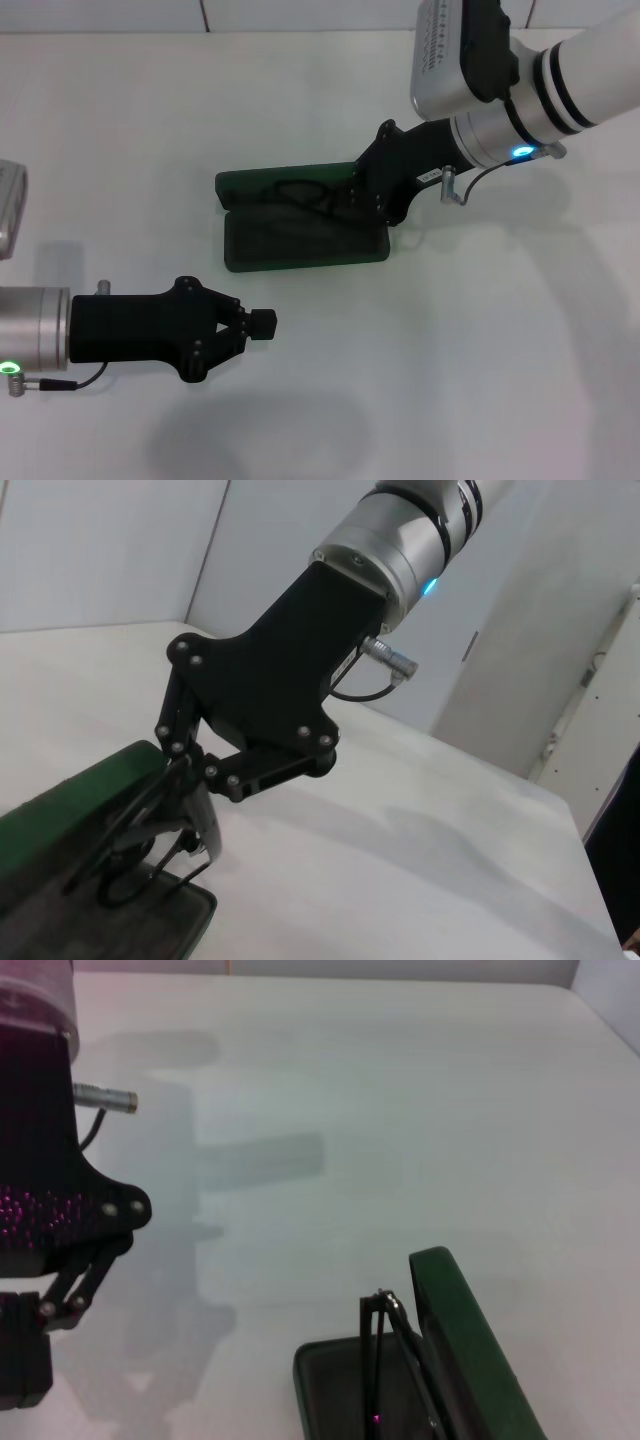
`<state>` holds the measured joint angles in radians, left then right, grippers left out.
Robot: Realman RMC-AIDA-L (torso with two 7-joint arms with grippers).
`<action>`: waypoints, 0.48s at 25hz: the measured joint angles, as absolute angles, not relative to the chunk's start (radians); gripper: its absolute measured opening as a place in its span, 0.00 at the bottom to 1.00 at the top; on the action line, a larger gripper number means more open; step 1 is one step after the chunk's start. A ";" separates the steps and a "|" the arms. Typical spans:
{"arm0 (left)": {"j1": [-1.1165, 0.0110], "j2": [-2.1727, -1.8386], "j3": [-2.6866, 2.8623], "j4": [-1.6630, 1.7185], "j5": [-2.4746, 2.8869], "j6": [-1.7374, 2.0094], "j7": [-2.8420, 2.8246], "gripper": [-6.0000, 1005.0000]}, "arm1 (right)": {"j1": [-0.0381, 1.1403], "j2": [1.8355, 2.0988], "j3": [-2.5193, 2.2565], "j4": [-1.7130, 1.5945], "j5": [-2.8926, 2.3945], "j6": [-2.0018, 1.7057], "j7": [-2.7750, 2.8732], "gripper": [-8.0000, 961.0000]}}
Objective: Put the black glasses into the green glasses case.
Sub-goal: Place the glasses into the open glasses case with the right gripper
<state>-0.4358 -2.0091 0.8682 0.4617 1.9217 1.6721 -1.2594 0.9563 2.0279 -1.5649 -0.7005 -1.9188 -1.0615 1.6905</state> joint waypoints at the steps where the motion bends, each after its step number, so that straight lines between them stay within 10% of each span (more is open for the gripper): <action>1: -0.436 -2.010 0.868 0.462 1.922 1.672 -1.259 0.02 | 0.956 2.028 -1.574 -0.700 -1.918 -1.053 1.690 0.14; 12: -0.438 -2.010 0.868 0.459 1.920 1.672 -1.259 0.02 | 0.957 2.028 -1.597 -0.706 -1.898 -1.032 1.692 0.15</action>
<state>-0.4379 -2.0095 0.8682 0.4595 1.9201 1.6720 -1.2594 0.9572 2.0278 -1.5970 -0.7058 -1.8975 -1.0317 1.6922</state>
